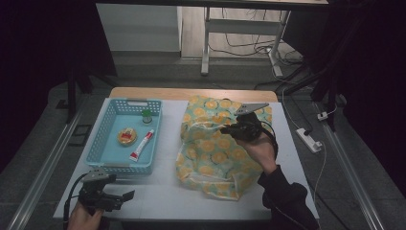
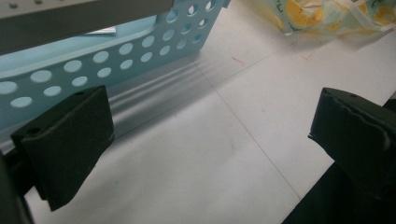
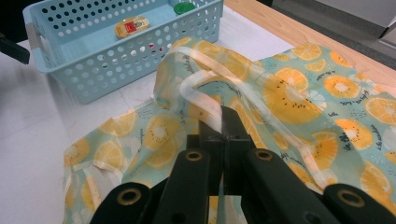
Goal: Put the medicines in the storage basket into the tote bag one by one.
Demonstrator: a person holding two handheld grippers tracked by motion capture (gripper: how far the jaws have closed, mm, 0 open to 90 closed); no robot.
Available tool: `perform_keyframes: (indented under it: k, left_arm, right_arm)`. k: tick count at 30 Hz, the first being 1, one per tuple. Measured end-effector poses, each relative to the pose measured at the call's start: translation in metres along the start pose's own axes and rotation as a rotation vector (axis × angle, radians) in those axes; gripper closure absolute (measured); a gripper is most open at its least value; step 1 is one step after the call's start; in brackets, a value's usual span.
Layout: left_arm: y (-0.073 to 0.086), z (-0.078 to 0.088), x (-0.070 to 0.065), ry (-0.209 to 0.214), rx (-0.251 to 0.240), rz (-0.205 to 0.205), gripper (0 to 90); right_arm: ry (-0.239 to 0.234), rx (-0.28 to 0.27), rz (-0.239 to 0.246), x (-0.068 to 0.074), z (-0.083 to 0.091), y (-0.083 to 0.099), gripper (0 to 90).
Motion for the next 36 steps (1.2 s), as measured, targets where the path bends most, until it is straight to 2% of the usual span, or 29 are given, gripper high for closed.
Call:
perform_keyframes:
  k: [6, 14, 19, 26, 34, 36]
  left_arm:
    - [-0.005, 0.002, -0.002, 0.024, -0.027, -0.036, 0.0]
    - [-0.013, 0.007, -0.002, 0.004, -0.045, -0.076, 0.0]
    - [-0.017, 0.009, -0.003, -0.009, -0.03, -0.096, 0.0]
    - [-0.026, 0.012, -0.006, 0.013, -0.052, -0.086, 0.0]
    - [-0.035, 0.014, -0.003, -0.004, -0.047, -0.103, 0.0]
    - [-0.038, 0.015, -0.001, -0.004, -0.059, -0.092, 0.0]
  right_arm:
    - [0.002, 0.003, -0.003, -0.001, -0.001, 0.002, 89.2]
    - [0.003, 0.002, -0.008, -0.003, 0.0, 0.002, 89.2]
    - [0.001, 0.002, -0.008, -0.002, 0.0, 0.002, 89.2]
    - [0.0, 0.001, -0.009, -0.002, 0.0, 0.001, 89.2]
    - [0.001, 0.005, -0.004, -0.002, -0.001, 0.002, 89.2]
    - [0.001, 0.005, -0.003, -0.002, 0.0, 0.002, 89.2]
Point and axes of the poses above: each handheld gripper's, and its own axes: z roughly backward along the jaws, y roughly out of its underside, x roughly to its left, the point moved 10 cm from there along -z, roughly forward along the jaws, and after that the axes turned 7 degrees about y, right-handed, at the moved point
